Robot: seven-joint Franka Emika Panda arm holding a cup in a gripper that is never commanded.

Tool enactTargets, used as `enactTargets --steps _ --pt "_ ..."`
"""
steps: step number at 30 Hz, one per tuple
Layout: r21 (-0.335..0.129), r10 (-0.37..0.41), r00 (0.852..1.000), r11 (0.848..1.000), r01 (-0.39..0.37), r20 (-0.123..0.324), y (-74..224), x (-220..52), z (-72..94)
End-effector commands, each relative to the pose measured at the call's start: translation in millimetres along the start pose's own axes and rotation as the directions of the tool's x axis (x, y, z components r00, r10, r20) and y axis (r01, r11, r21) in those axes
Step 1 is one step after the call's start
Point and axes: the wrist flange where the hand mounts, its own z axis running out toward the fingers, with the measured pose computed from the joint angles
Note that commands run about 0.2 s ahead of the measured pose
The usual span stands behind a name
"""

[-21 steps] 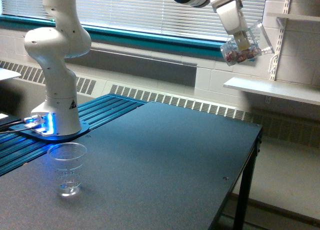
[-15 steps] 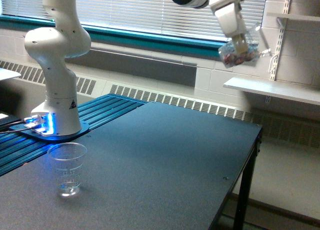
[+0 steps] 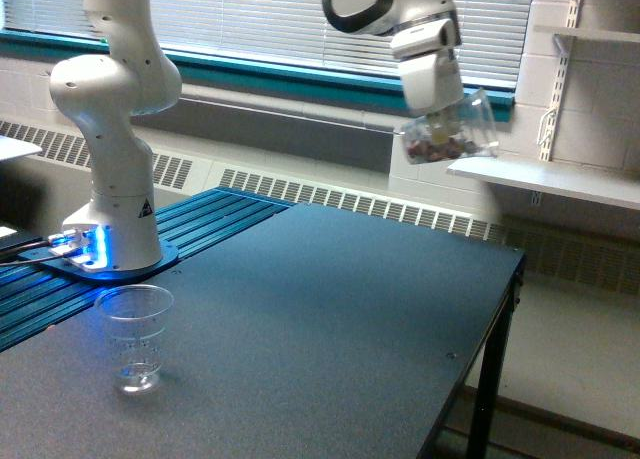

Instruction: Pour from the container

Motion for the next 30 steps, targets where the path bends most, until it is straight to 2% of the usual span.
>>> enactTargets --steps 1,7,14,20,30 --pt "-0.052 0.108 0.994 0.993 -0.110 -0.026 44.1 7.8 -16.6" --pt "-0.103 0.145 0.988 0.983 -0.149 -0.049 83.7 2.0 -22.5" --pt "-0.152 0.134 0.989 0.978 -0.142 -0.064 123.3 -5.0 -27.4" --pt "-0.148 0.137 0.987 0.978 -0.147 -0.080 150.2 -7.3 -34.4" --pt "-0.201 0.101 0.993 0.973 -0.112 -0.061 193.2 -13.4 -34.0"
